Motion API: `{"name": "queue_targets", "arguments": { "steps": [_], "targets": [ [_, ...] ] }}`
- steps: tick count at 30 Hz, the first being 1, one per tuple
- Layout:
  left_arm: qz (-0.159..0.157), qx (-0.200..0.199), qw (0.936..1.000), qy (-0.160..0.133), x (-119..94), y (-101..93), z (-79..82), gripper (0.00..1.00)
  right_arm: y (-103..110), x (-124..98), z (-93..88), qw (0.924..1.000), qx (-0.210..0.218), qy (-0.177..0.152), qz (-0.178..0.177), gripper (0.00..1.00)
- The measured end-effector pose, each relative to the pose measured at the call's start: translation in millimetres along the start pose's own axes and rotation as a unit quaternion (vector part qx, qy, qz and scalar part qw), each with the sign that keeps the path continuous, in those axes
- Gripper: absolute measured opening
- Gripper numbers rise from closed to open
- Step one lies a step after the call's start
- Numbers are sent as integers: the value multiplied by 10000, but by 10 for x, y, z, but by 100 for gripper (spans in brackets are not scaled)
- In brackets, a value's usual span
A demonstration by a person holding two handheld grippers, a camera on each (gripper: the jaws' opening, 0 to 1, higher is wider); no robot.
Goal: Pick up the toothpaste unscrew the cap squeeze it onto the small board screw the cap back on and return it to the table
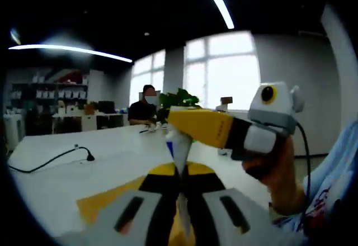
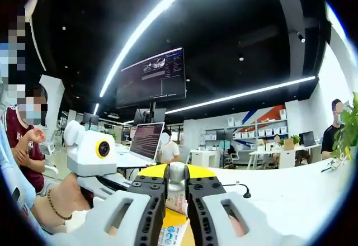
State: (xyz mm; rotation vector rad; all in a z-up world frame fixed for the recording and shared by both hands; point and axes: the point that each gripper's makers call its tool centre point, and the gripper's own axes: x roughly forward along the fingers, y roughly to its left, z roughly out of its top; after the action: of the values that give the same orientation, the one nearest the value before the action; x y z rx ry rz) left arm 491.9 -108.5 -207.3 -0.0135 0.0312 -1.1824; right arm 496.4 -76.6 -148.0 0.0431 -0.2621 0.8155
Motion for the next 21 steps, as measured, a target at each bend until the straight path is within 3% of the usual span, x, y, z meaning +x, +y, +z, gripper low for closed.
{"name": "queue_targets", "arguments": {
  "steps": [3, 5, 6, 8, 12, 16, 19, 21],
  "targets": [
    [-667, -388, 9970, 103, 3, -11, -44, 2, -18, -18, -45, 9995, 142, 121, 272, 10],
    [-966, -475, 9942, 85, 7, -15, -74, 2, -9, -21, -90, 9991, 130, 229, 331, 10],
    [-1119, -482, 9925, 51, 3, -25, -84, 2, -2, -21, -115, 9987, -88, 309, 407, 10],
    [-1240, -621, 9903, 85, -8, 21, -106, 2, 18, 3, -149, 9977, -162, 365, 546, 10],
    [-1425, -112, 9893, 295, -75, 26, -99, 2, 104, 24, -155, 9926, -175, 389, 1141, 10],
    [-1735, 28, 9838, 458, -142, 5, -87, 2, 172, 15, -139, 9835, 55, 414, 1758, 10],
    [-2051, 180, 9776, 439, -171, -36, -65, 2, 207, -1, -113, 9752, 266, 404, 2158, 9],
    [-2351, 122, 9712, 356, -183, -85, -23, 2, 240, -19, -66, 9657, 275, 429, 2546, 9]
  ]
}}
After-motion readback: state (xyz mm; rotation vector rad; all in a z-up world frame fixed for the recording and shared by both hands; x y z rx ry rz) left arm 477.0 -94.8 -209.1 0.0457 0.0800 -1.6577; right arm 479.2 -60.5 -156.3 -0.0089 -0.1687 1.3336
